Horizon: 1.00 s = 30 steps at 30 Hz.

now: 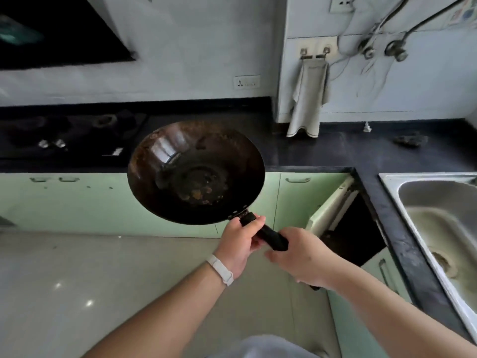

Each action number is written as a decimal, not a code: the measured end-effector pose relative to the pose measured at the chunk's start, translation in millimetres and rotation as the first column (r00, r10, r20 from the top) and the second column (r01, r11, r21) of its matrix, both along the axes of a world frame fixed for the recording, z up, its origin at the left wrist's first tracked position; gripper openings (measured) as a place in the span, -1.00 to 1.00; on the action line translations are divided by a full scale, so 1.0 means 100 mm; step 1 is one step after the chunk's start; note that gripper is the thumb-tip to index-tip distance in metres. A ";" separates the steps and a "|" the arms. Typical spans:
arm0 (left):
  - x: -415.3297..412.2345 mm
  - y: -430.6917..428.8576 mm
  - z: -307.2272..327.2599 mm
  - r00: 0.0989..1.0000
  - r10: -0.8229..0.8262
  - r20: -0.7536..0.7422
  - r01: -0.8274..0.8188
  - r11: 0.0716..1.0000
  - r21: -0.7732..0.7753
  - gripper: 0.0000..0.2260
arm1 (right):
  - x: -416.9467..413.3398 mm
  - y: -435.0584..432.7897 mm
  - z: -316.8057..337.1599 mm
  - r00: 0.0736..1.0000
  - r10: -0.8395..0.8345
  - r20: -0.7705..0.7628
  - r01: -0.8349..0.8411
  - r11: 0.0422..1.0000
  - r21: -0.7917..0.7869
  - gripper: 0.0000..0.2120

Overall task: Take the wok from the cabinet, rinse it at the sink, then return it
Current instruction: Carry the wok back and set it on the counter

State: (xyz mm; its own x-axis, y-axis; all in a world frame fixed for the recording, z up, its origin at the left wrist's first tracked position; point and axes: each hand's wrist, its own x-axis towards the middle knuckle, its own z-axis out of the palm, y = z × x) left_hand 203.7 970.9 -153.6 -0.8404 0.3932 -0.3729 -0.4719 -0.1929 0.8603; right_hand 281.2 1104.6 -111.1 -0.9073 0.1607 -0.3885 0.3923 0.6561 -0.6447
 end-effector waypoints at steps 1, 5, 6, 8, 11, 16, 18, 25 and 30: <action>-0.06 -0.24 0.00 1.000 0.022 -0.003 -0.022 1.000 0.002 -0.90 | -0.08 -0.23 0.00 1.000 0.015 -0.006 -0.015 1.000 0.015 -0.76; -0.25 -1.16 -0.02 0.996 0.089 -0.017 -0.089 0.996 0.015 -0.88 | -0.40 -1.09 0.00 0.995 0.095 0.011 -0.095 0.995 0.023 -0.79; -0.29 -1.38 -0.02 0.994 0.107 -0.020 -0.106 0.994 0.018 -0.88 | -0.47 -1.29 0.00 0.993 0.119 0.018 -0.120 0.992 0.025 -0.80; -0.36 -1.81 -0.02 0.989 0.147 -0.026 -0.147 0.989 0.012 -0.88 | -0.60 -1.69 0.00 0.986 0.167 0.018 -0.168 0.985 0.034 -0.80; -0.40 -2.39 -0.03 0.975 0.221 -0.032 -0.221 0.975 -0.005 -0.89 | -0.75 -2.24 0.01 0.970 0.244 0.021 -0.244 0.969 0.044 -0.81; -0.41 -3.16 -0.06 0.942 0.334 -0.024 -0.334 0.943 0.004 -0.88 | -0.96 -2.98 0.06 0.925 0.377 0.054 -0.380 0.923 0.056 -0.82; -0.41 -3.42 -0.08 0.920 0.391 -0.009 -0.391 0.920 0.019 -0.87 | -1.04 -3.23 0.08 0.899 0.434 0.064 -0.437 0.898 0.045 -0.83; -0.47 -4.16 -0.11 0.825 0.562 0.060 -0.564 0.825 0.040 -0.88 | -1.42 -3.95 0.12 0.782 0.615 0.099 -0.618 0.786 -0.009 -0.84; -0.75 -4.59 -0.18 0.742 0.663 0.103 -0.668 0.743 0.035 -0.89 | -1.86 -4.38 0.06 0.703 0.705 0.091 -0.707 0.707 -0.019 -0.84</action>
State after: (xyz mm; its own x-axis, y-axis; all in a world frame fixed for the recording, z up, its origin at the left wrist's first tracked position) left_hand 128.8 512.4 -171.8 -0.8664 -0.2295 -0.4435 -0.2672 -0.5372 0.8000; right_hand 95.7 666.7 -105.1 -0.7215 -0.5064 -0.4722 -0.1380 0.7735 -0.6186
